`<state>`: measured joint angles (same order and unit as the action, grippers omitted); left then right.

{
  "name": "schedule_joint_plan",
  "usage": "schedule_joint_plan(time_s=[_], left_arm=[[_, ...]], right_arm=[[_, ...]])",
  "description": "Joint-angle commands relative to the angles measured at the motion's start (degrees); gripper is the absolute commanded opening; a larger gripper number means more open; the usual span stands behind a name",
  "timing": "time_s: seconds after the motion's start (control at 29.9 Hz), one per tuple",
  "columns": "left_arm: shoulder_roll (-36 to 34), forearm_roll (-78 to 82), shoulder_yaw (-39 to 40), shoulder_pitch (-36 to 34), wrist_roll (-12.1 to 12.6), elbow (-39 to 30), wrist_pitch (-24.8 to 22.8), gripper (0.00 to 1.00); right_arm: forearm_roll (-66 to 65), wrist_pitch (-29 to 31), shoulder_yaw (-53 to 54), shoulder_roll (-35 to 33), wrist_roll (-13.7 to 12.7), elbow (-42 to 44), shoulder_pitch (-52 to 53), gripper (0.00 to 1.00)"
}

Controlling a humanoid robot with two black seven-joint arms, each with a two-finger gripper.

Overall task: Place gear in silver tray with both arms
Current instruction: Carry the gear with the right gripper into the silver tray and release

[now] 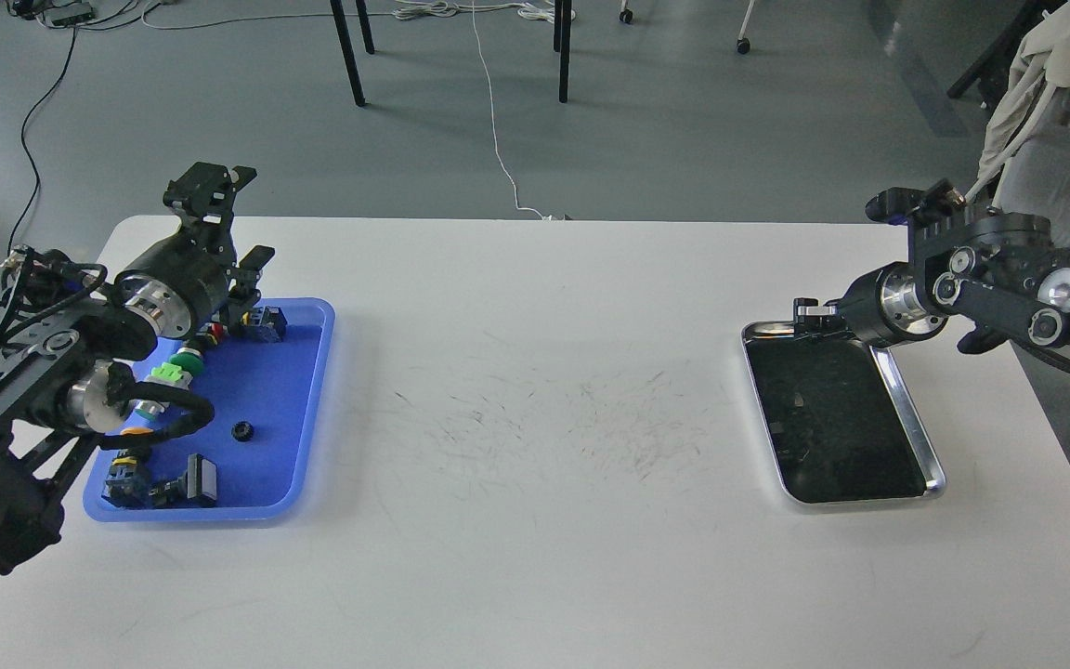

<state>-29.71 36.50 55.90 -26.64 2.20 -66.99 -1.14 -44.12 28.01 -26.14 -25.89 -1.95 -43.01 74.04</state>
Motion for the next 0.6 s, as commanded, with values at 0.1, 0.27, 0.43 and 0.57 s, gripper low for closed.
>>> schedule_joint_plan(time_s=[0.1, 0.27, 0.43, 0.57], left_arm=[[-0.2, 0.0, 0.0, 0.0, 0.0, 0.0, 0.0, 0.98], [-0.1, 0.0, 0.0, 0.0, 0.0, 0.0, 0.0, 0.98], [-0.1, 0.0, 0.0, 0.0, 0.0, 0.0, 0.0, 0.98], [-0.1, 0.1, 0.0, 0.0, 0.0, 0.0, 0.0, 0.98]], right_arm=[[-0.4, 0.0, -0.1, 0.3, 0.0, 0.9, -2.8, 0.07], [-2.1, 0.0, 0.0, 0.4, 0.0, 1.4, -3.7, 0.08], [-1.9, 0.0, 0.9, 0.5, 0.0, 1.4, -3.6, 0.72], [-1.4, 0.0, 4.0, 0.0, 0.1, 0.9, -3.5, 0.98]])
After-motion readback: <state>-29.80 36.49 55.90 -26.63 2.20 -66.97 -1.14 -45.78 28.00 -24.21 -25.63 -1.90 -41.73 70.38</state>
